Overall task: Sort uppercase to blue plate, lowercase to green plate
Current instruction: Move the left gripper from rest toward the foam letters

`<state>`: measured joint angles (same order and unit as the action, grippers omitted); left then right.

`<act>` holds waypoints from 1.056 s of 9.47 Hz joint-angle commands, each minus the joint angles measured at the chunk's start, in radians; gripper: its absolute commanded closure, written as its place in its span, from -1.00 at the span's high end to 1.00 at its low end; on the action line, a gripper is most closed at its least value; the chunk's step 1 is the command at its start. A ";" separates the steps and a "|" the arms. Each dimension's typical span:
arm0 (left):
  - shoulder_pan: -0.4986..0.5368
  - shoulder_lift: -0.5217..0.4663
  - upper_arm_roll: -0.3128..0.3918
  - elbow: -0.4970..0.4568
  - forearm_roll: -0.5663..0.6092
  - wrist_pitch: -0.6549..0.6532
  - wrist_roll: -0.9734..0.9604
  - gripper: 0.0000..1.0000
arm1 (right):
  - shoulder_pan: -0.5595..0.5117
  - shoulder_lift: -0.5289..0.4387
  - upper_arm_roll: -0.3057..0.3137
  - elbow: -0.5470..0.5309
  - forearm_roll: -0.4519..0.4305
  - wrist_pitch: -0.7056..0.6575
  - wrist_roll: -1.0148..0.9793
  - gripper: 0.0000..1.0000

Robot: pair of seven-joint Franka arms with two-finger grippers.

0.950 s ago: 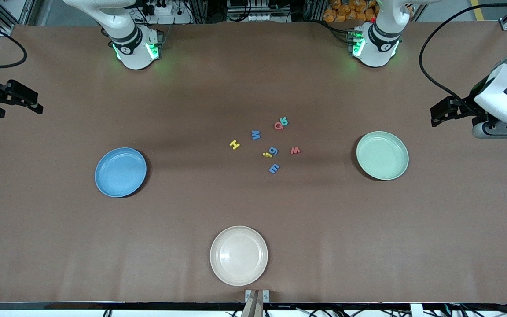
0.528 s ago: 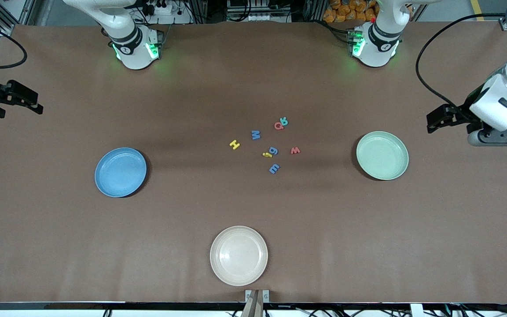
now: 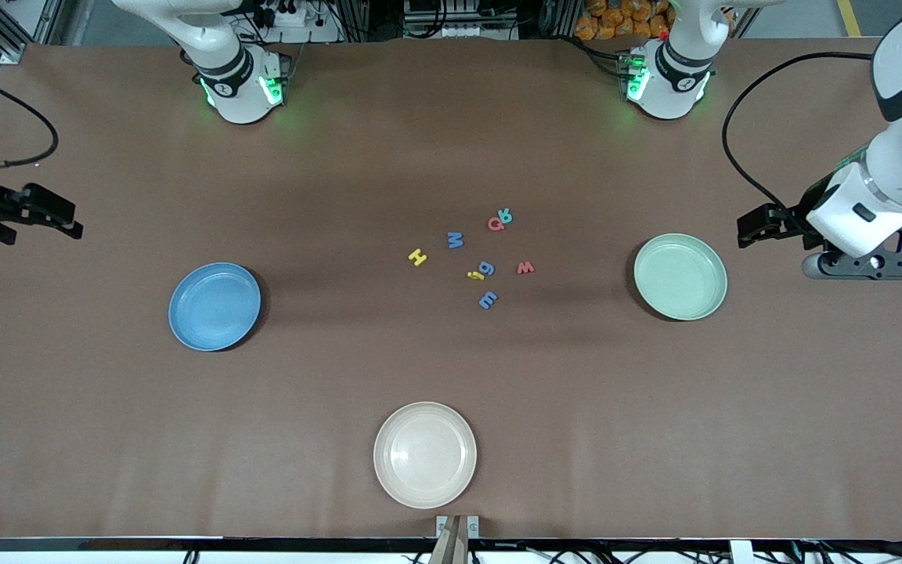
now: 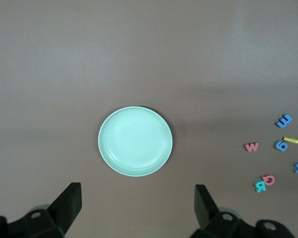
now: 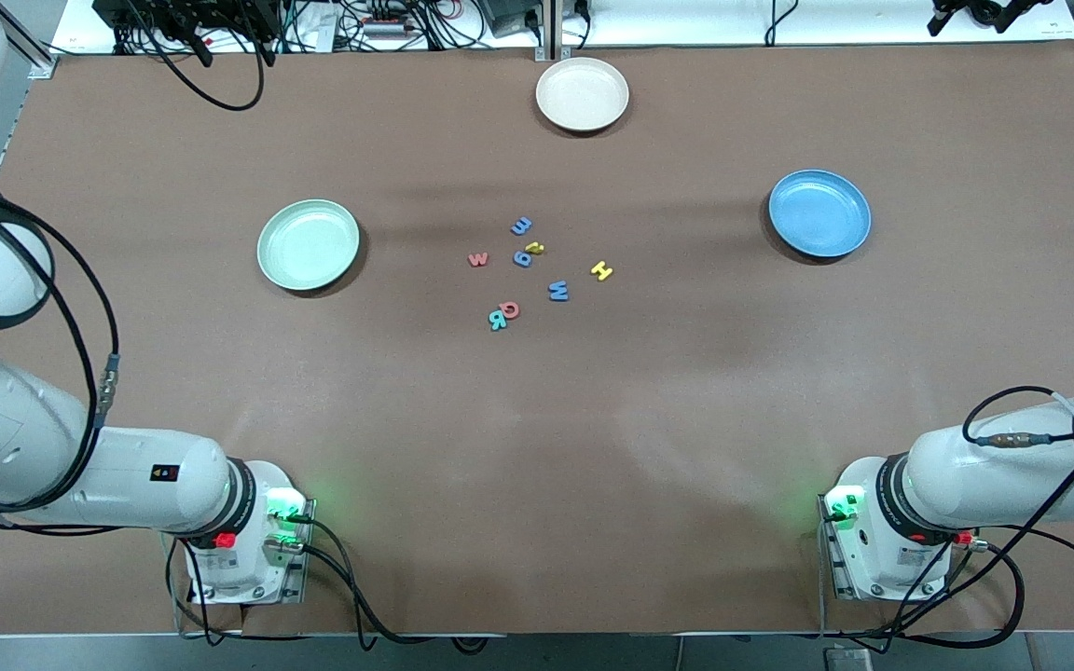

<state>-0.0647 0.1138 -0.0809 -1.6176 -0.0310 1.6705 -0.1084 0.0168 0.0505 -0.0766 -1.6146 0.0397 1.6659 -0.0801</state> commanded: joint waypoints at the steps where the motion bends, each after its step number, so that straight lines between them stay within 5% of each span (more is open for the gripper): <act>1: -0.004 -0.017 -0.032 -0.129 -0.036 0.140 -0.011 1.00 | 0.006 0.020 0.044 0.006 -0.004 0.000 0.153 1.00; 5: -0.044 0.053 -0.152 -0.219 -0.023 0.276 -0.259 1.00 | -0.023 0.003 0.061 -0.094 -0.006 0.124 0.168 1.00; 10: -0.148 0.147 -0.152 -0.217 0.031 0.345 -0.408 1.00 | -0.040 -0.020 0.047 -0.136 -0.006 0.166 0.084 1.00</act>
<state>-0.1955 0.2392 -0.2346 -1.8387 -0.0255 1.9883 -0.4696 -0.0141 0.0706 -0.0358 -1.7059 0.0393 1.8092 0.0387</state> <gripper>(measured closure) 0.000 0.000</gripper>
